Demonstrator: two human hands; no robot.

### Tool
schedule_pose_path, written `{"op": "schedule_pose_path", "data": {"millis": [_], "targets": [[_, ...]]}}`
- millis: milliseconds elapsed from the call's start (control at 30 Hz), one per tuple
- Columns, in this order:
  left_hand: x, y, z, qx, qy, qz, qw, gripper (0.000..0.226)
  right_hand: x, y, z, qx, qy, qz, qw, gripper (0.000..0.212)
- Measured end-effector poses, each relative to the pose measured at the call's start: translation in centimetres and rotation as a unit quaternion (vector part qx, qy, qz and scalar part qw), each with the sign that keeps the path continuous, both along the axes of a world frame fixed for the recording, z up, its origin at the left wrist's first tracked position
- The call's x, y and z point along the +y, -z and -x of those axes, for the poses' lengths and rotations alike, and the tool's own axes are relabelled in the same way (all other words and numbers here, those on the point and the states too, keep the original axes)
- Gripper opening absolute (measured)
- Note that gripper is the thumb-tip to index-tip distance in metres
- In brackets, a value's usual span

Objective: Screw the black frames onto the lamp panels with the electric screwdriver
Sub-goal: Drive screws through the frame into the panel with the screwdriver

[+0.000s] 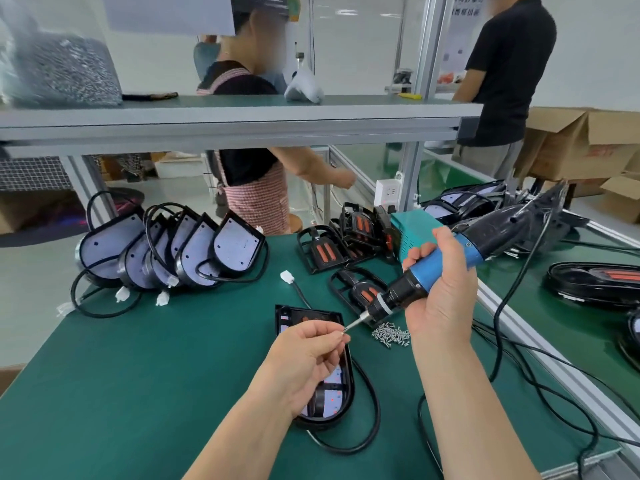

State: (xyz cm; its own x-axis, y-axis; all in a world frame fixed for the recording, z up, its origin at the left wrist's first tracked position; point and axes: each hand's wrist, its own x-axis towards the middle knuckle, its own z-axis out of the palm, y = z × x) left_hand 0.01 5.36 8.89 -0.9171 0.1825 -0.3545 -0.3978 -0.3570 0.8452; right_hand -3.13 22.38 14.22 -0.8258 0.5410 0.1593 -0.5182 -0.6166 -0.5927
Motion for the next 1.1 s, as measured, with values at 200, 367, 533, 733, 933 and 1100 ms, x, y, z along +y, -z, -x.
{"op": "schedule_pose_path", "data": {"millis": [200, 367, 533, 733, 933, 1100], "targets": [[-0.1, 0.3, -0.6, 0.001, -0.048, -0.014, 0.999, 0.013, -1.5, -0.4, -0.5, -0.007, 0.001, -0.025, 1.000, 0.015], [0.5, 1.1, -1.6, 0.068, -0.132, 0.028, 0.988, 0.011, -2.9, -1.1, -0.9, -0.034, 0.046, -0.034, 0.998, 0.015], [0.0, 1.3, -2.0, 0.169, -0.168, 0.120, 0.964, 0.023, -3.7, -1.6, -1.1, -0.085, 0.084, -0.002, 0.993, 0.013], [-0.2, 1.1, -2.4, 0.218, -0.197, 0.192, 0.936, 0.033, -3.9, -1.5, -0.8, -0.126, 0.064, 0.069, 0.987, 0.020], [-0.5, 0.4, -2.4, 0.165, -0.187, 0.086, 0.965, 0.020, -3.8, -1.1, -1.4, -0.113, 0.047, 0.083, 0.989, 0.024], [-0.6, 0.0, -3.0, 0.166, -0.176, 0.041, 0.969, 0.020, -3.7, -1.9, -1.5, -0.101, 0.045, 0.084, 0.990, 0.022]]}}
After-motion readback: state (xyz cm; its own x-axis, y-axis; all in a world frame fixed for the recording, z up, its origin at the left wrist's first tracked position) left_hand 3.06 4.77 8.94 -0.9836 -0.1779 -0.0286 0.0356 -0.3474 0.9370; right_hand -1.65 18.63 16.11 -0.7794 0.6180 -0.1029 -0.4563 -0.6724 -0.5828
